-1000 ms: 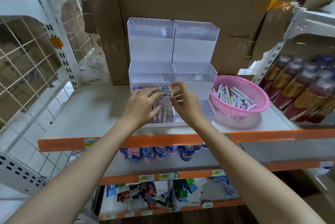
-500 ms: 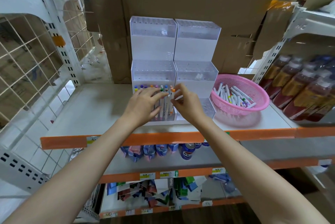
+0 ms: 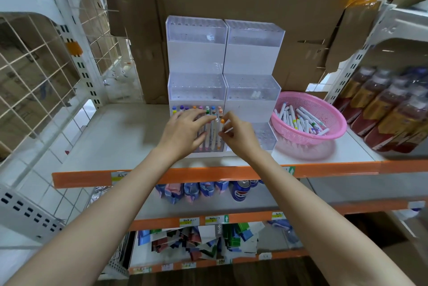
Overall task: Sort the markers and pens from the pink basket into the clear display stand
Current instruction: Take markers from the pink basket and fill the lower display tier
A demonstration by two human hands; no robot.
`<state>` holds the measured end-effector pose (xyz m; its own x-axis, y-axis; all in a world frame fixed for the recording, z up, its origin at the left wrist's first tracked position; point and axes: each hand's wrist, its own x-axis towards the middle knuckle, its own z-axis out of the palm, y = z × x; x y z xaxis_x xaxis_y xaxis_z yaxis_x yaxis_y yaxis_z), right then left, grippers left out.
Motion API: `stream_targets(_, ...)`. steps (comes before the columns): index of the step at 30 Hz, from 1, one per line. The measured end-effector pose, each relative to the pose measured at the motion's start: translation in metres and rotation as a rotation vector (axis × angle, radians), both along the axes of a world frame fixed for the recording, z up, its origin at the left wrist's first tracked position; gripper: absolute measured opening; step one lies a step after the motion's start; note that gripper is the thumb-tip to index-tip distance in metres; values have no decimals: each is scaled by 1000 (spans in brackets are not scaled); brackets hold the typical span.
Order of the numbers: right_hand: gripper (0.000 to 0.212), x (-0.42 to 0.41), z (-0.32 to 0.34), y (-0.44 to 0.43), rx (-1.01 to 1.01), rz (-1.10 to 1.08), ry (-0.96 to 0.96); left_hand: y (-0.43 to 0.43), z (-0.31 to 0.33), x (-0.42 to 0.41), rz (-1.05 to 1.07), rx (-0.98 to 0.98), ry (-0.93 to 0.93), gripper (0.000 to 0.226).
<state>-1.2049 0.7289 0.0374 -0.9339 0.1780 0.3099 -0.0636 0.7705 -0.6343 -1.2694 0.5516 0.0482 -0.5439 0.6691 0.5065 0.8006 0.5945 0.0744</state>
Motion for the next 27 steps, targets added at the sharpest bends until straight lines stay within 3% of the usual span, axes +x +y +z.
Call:
stream_targets(5,28,0,2,-1,64,10,-5,0,0,0,0,0,-5,46)
stream_targets(12,59,4,3,-2,374,51,163,0,2,1,20,-8,-21,42)
stream_targets(20,53,2,9,16,354,118,155,25,13,6,61,95,9,42)
stream_targets(27,36,20,18,96,280,-69,155,95,25,9,-5,13,-30,48)
